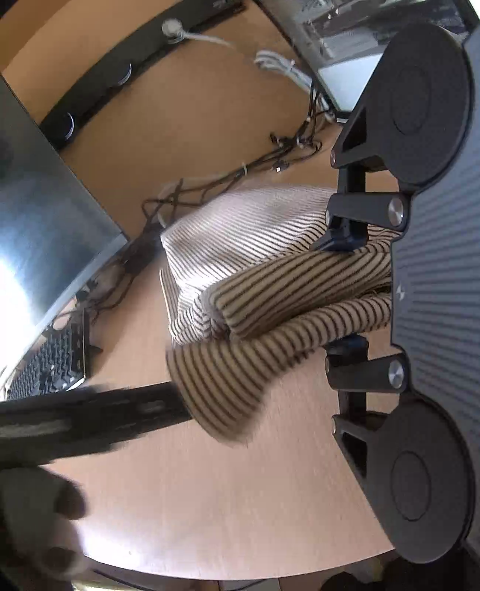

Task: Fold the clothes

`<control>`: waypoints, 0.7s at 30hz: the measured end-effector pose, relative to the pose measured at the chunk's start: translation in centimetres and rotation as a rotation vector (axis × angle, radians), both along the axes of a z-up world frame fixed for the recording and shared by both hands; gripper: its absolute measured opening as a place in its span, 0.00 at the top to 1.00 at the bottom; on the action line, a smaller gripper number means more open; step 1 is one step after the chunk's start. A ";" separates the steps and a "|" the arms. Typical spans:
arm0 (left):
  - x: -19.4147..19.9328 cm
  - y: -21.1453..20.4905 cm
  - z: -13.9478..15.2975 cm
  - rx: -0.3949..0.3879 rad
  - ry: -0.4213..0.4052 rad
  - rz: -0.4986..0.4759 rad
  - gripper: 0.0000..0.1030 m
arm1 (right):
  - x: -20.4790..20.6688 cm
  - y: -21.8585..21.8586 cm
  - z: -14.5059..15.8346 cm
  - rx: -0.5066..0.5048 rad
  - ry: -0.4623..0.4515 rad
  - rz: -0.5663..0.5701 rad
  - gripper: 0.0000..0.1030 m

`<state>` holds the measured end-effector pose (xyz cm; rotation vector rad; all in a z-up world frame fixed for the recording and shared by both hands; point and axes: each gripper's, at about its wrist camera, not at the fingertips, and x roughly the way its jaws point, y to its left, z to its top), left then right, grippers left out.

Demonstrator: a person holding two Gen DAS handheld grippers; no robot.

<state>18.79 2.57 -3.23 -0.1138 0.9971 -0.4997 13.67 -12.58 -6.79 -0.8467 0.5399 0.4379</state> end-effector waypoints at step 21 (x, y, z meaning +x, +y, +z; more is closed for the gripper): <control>5.6 -1.1 -0.9 -0.042 -0.069 -0.334 0.39 | -4.2 6.0 17.4 -0.249 0.140 0.111 0.74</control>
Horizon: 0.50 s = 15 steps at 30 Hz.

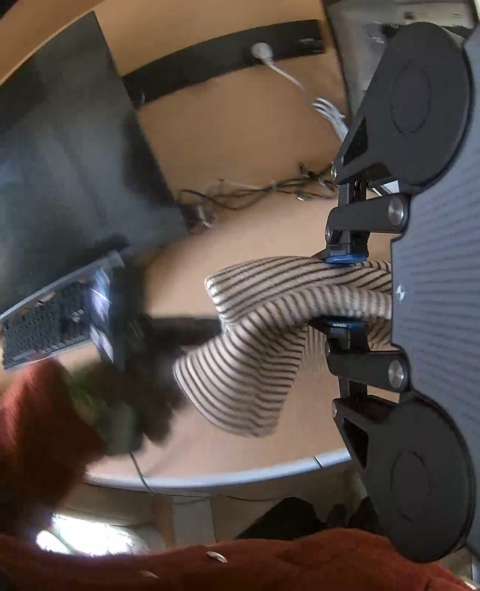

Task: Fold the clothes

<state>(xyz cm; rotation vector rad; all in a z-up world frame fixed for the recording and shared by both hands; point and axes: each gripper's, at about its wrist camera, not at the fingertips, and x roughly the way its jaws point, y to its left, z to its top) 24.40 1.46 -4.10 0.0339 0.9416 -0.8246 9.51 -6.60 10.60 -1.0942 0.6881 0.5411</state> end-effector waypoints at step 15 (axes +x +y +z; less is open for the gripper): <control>-0.7 2.7 -0.3 -0.032 0.001 0.165 0.33 | 13.3 -2.1 -8.5 0.086 0.232 0.067 0.69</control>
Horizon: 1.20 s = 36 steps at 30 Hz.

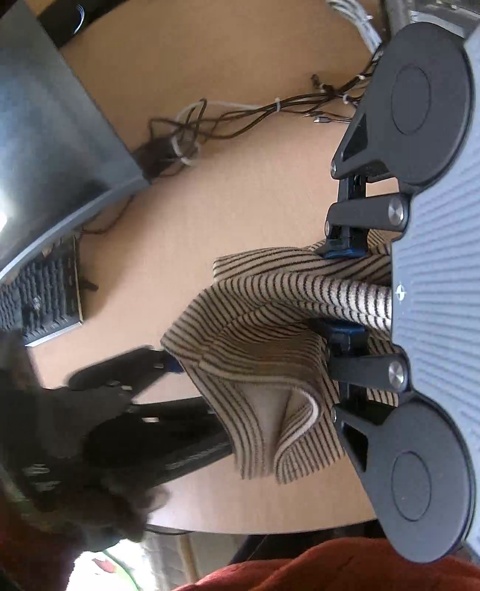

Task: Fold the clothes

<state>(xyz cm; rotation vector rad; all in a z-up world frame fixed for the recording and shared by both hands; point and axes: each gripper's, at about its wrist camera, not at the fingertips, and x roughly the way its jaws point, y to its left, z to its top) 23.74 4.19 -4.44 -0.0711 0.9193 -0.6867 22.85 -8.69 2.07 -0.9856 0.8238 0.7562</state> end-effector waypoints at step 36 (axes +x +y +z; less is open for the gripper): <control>0.1 -4.8 4.3 0.154 -0.049 0.043 0.25 | 2.3 -12.8 -4.5 0.782 -0.052 -0.865 0.57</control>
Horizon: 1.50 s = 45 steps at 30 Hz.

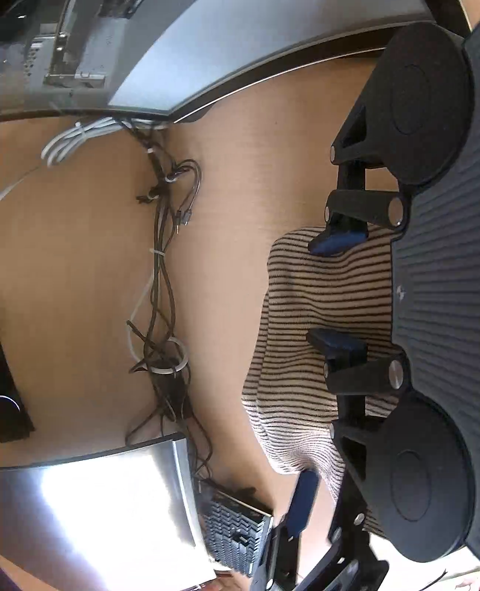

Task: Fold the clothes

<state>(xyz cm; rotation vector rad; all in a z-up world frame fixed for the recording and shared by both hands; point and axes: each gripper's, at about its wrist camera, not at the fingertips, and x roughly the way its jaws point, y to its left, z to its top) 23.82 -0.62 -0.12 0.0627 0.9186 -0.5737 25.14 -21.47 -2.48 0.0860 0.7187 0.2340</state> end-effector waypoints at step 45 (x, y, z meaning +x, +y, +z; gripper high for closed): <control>0.9 0.6 -5.2 -0.231 0.272 0.144 0.08 | 4.2 3.5 0.7 -0.051 0.023 0.080 0.36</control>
